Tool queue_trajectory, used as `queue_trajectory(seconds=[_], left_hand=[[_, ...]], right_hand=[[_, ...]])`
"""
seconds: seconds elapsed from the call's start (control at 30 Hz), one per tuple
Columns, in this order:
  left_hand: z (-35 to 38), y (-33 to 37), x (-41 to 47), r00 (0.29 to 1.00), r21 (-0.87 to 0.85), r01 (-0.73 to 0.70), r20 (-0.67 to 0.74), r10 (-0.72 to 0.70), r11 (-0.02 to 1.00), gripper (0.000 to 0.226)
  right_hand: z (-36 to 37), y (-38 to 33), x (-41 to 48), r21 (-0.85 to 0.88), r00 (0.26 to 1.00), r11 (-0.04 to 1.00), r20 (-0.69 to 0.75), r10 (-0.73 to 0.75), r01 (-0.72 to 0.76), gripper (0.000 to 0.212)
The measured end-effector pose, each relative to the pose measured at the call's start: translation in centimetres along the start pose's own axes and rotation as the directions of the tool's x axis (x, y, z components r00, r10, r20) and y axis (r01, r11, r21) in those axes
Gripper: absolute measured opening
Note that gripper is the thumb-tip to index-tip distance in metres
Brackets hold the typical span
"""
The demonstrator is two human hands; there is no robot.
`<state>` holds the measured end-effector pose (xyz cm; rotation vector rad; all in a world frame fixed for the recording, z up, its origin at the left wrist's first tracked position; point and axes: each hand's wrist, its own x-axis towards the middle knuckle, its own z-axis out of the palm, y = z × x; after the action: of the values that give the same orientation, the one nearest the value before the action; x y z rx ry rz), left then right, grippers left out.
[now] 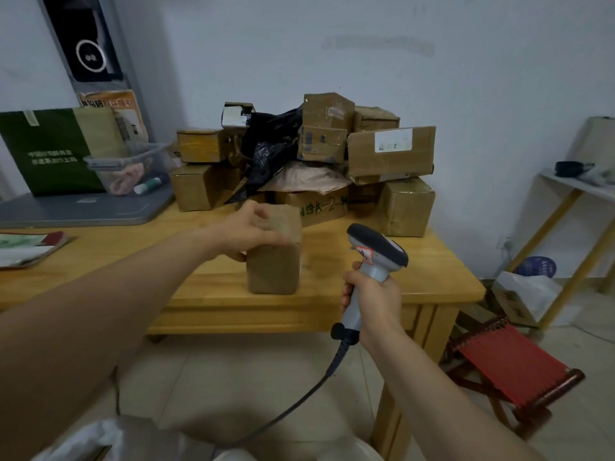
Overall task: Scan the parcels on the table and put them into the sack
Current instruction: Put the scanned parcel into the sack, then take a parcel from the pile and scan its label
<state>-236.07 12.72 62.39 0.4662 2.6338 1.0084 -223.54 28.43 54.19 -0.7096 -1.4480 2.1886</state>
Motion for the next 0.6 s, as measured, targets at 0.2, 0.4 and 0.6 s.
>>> queue_trajectory(seconds=[0.2,0.4,0.6], left_hand=[[-0.1,-0.8,-0.4,0.987,0.261,-0.005,-0.155,0.047,0.965,0.049],[1.7,1.3,1.6,0.953,0.437,0.182,-0.3,-0.048,0.881,0.082],[-3.3,-2.4,-0.1,0.966,-0.168,0.16,-0.176,-0.189,0.973,0.103]], right_hand=[[2.2,0.8,-1.4,-0.057,0.995,0.998,0.087,0.041,-0.036,0.015],[2.0,1.1,-2.1,-0.12,0.992,0.991,0.106,0.076,-0.063,0.013],[2.4,0.8,-3.3,-0.105,0.974,0.989,0.19,0.122,-0.103,0.013]])
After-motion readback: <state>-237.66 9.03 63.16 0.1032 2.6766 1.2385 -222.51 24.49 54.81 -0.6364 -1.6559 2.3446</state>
